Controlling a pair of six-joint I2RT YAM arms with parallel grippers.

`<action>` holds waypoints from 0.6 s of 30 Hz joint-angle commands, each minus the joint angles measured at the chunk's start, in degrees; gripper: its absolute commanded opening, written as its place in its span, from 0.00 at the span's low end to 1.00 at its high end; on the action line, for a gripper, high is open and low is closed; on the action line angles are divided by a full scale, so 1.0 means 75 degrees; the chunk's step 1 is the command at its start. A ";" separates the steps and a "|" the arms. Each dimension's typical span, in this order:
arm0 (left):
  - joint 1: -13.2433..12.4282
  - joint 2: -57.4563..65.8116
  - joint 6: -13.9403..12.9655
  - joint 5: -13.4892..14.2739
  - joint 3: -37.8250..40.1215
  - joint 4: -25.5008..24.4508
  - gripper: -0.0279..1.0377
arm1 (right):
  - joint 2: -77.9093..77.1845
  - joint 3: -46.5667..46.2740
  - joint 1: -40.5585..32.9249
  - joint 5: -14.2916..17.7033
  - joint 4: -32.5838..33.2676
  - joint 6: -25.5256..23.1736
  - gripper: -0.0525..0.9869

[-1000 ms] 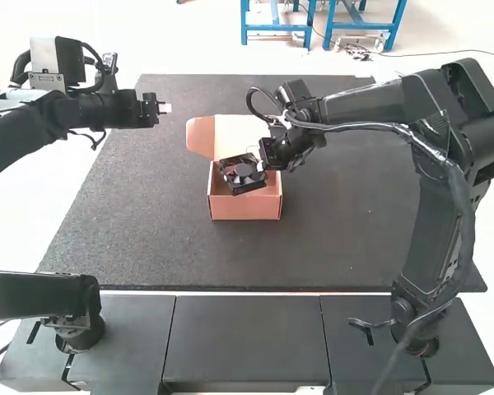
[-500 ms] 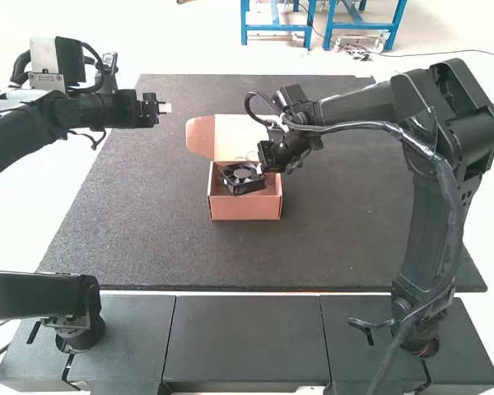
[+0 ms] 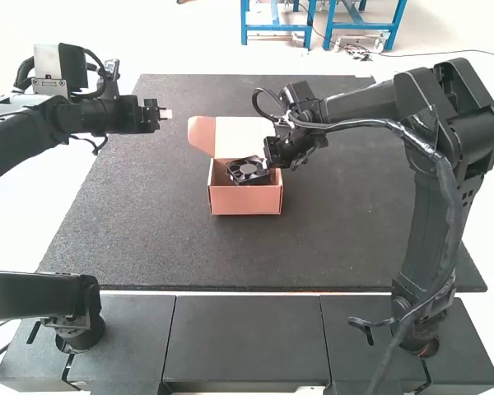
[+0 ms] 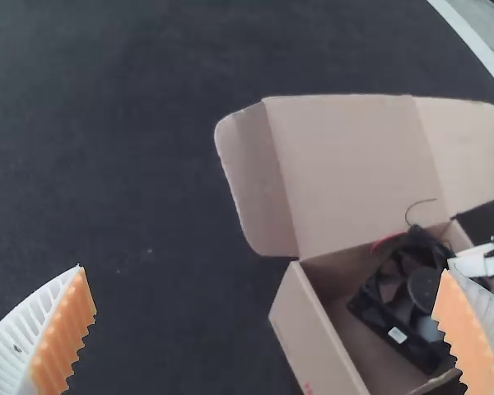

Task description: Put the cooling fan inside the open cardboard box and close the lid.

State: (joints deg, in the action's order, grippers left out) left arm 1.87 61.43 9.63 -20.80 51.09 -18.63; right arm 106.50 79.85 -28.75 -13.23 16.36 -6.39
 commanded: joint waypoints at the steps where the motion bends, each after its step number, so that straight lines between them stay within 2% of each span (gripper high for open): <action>1: -0.0050 -0.0222 -0.0112 0.0031 0.0020 0.0059 0.94 | 0.0121 0.0052 -0.0092 -0.0028 -0.0037 0.0044 0.15; 2: -0.0062 -0.0222 -0.0112 0.0031 0.0020 0.0047 0.94 | 0.0132 0.0052 -0.0116 -0.0017 -0.0025 0.0044 0.22; 7: -0.0050 -0.0257 -0.0170 0.0019 -0.0003 0.0023 0.94 | 0.0097 0.0040 -0.0186 -0.0005 0.0022 0.0044 0.29; 13: -0.0062 -0.0269 -0.0170 0.0019 -0.0003 0.0047 0.94 | -0.0067 0.0087 -0.0186 0.0183 0.0104 0.0056 0.30; 16: -0.0050 -0.0269 -0.0170 -0.0016 -0.0039 0.0035 0.94 | -0.0325 0.0111 -0.0174 0.0358 0.0116 0.0067 0.41; 18: -0.0015 -0.0351 -0.0170 -0.0075 -0.0109 0.0000 0.94 | -0.0571 0.0239 -0.0186 0.0452 0.0127 0.0056 0.53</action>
State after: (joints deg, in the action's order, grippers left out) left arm 1.89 61.39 9.19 -20.84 51.03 -18.68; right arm 106.41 79.85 -29.78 -11.84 17.04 -6.31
